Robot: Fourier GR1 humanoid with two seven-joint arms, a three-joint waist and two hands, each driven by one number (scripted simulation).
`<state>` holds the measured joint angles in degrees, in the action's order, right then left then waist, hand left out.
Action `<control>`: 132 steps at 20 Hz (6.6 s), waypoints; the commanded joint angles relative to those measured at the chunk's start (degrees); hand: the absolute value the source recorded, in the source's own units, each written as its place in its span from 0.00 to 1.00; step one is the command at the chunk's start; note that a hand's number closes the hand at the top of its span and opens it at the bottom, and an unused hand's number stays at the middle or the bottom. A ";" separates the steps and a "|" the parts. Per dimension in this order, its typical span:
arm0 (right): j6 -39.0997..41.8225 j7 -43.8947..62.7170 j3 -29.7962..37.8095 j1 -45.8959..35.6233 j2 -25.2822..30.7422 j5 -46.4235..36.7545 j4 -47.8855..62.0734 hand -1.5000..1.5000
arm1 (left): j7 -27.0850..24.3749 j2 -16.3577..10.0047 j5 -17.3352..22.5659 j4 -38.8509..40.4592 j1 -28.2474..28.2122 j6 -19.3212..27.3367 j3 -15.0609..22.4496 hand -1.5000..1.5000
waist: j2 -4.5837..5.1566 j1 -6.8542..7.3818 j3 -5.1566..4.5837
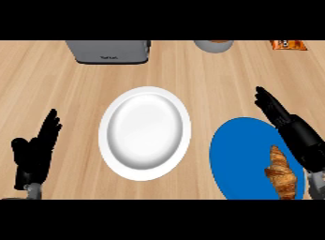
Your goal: Pick the croissant from the plate and place it in the plate
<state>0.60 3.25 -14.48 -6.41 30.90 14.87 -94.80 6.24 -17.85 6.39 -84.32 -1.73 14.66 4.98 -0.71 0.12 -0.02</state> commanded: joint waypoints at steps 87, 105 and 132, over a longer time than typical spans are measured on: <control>22.36 -10.46 -8.79 0.94 -25.63 -70.11 10.53 1.00 | 3.58 6.27 -5.26 3.66 11.95 -14.57 -8.58 0.50 | 0.67 1.85 -0.26; -13.35 36.74 -29.62 -13.39 -30.88 -87.06 -1.84 1.00 | 4.21 6.99 -5.58 4.53 12.72 -14.93 -7.47 0.50 | -0.61 2.94 -0.13; -34.59 62.17 -30.51 -27.38 -30.87 -68.36 25.14 1.00 | 4.73 5.85 -4.62 3.56 13.61 -15.56 -9.45 0.50 | 1.33 2.43 0.10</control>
<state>-28.01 62.64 -48.20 -36.60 0.54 -61.01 -71.68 10.85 -11.11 0.89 -79.79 12.83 -0.03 -3.64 0.48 2.50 0.01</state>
